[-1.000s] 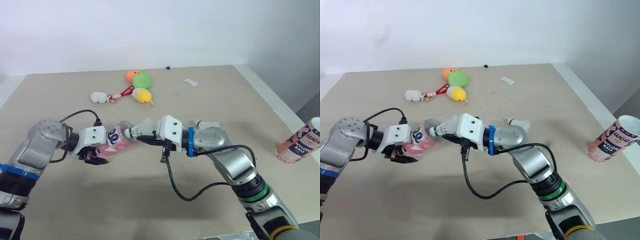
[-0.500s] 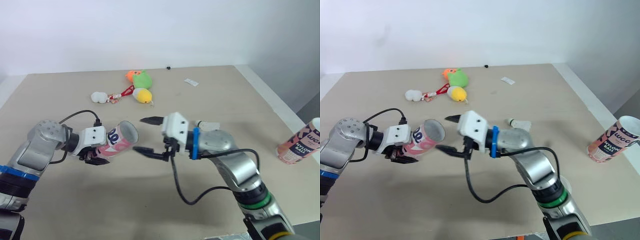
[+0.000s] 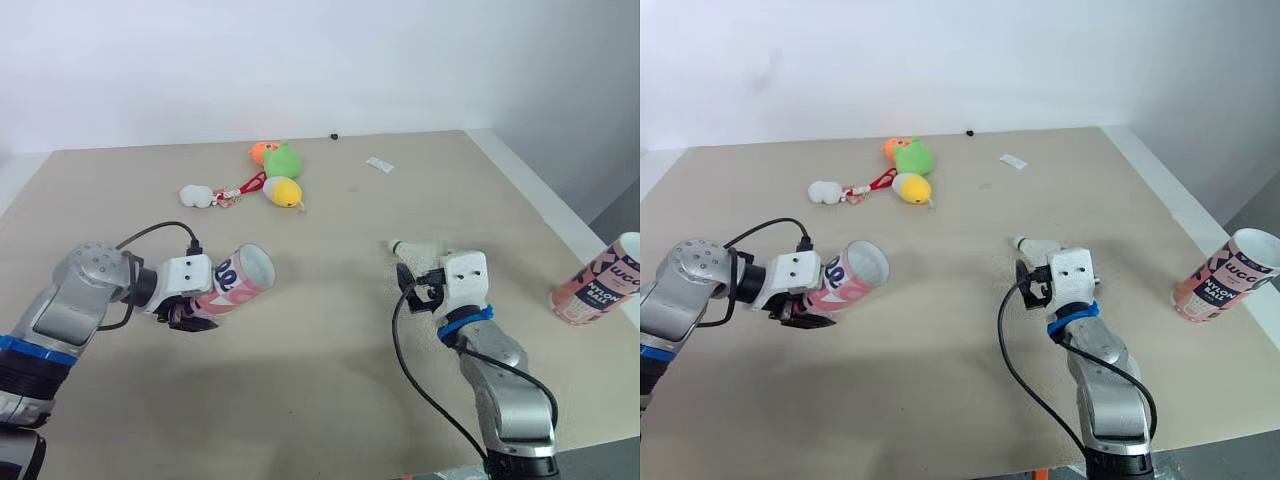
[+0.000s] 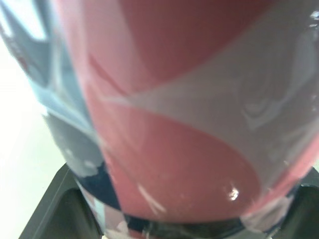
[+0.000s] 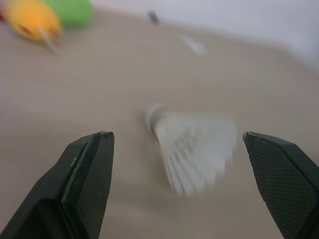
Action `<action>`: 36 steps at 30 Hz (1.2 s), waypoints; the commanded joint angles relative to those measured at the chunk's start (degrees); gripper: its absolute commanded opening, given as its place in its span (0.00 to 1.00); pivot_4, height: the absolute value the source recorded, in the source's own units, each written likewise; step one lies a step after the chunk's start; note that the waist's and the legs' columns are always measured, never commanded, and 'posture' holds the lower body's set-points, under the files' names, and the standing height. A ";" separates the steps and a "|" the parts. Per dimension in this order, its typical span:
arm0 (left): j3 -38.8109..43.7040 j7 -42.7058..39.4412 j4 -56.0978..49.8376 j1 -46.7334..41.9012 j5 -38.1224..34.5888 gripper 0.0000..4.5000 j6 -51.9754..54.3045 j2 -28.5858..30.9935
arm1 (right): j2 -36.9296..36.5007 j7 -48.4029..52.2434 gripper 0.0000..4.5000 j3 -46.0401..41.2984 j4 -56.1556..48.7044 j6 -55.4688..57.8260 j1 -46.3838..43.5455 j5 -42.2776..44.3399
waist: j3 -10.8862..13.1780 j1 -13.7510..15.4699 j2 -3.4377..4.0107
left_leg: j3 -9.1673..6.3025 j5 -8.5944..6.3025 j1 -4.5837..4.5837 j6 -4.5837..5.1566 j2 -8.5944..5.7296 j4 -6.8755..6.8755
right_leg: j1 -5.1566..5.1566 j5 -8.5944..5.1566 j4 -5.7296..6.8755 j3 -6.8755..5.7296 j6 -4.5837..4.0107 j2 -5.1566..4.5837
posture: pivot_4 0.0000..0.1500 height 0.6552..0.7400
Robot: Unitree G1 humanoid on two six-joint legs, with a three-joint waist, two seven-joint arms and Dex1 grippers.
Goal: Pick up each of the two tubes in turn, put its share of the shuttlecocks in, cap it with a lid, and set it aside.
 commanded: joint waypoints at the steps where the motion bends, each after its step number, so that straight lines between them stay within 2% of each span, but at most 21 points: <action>1: -2.68 -0.57 0.40 1.17 -0.06 0.75 0.22 -0.90 | 1.65 -1.48 0.98 -2.82 1.60 3.71 -4.28 3.05 | 0.00 0.02 0.00 | -0.01 0.00 0.00 0.00 0.00 0.00 | 0.00 0.00 0.00 0.00 0.00 0.00 | 1.00 1.00; 6: -2.31 -0.21 -0.34 1.93 -0.13 0.75 0.60 -0.47 | 3.13 -1.32 0.98 -2.28 7.25 5.04 -9.45 4.66 | 0.00 -0.01 0.00 | -0.04 -0.01 -0.02 0.02 -0.02 -0.02 | 0.02 -0.03 -0.02 -0.01 0.04 0.00 | 1.00 1.00; 9: -1.89 0.09 -1.05 2.14 -0.36 0.75 1.25 -0.39 | 4.01 -2.17 0.84 -3.27 9.40 6.09 -11.97 5.61 | 0.02 0.00 0.03 | -0.03 -0.02 -0.02 0.03 -0.01 -0.02 | 0.01 -0.03 -0.03 0.00 0.03 0.01 | 1.00 1.00; 17: -1.28 0.55 -2.02 3.08 -0.53 0.75 1.91 -0.15 | 2.78 -2.33 0.01 -5.26 11.13 6.05 -13.45 7.19 | 0.02 -0.01 0.03 | -0.03 -0.04 -0.05 0.07 -0.02 -0.02 | 0.01 -0.05 -0.05 0.00 0.07 0.00 | 1.00 1.00; 20: -1.25 0.70 -2.23 3.12 -0.55 0.75 2.19 -0.19 | 1.62 1.26 0.01 -5.55 9.24 4.74 -13.61 9.95 | 0.02 -0.01 0.04 | -0.04 -0.04 -0.05 0.07 -0.02 -0.03 | 0.00 -0.05 -0.04 0.00 0.06 0.01 | 1.00 1.00; 23: -1.38 0.67 -2.11 2.87 -0.53 0.75 2.29 -0.26 | -3.03 14.95 0.01 -2.08 2.92 2.46 -14.73 17.04 | 0.13 -0.01 0.20 | -0.02 -0.04 -0.05 0.07 -0.02 -0.03 | 0.00 -0.05 -0.04 0.02 0.08 0.01 | 1.00 1.00; 27: -1.48 0.53 -2.10 2.65 -0.47 0.75 2.30 -0.22 | -9.49 27.89 0.01 0.79 -7.17 10.05 -19.37 31.17 | 0.24 -0.03 0.40 | -0.03 -0.06 -0.06 0.10 -0.03 -0.02 | 0.00 0.05 -0.07 0.05 0.25 0.02 | 1.00 1.00; 31: -1.43 0.62 -2.06 2.66 -0.44 0.75 2.44 -0.12 | -14.90 32.17 0.01 8.38 -10.46 11.69 -25.09 30.96 | 0.19 0.03 0.31 | -0.18 -0.06 -0.05 0.10 0.03 -0.02 | 0.04 -0.05 -0.06 -0.12 0.06 0.07 | 1.00 1.00; 36: -1.49 0.71 -1.89 2.53 -0.33 0.75 2.50 -0.16 | -14.95 33.83 0.01 17.79 -6.59 7.16 -29.60 24.93 | 0.19 0.02 0.30 | -0.08 -0.06 -0.07 0.10 0.00 -0.01 | 0.01 -0.06 -0.07 -0.06 0.04 0.02 | 1.00 1.00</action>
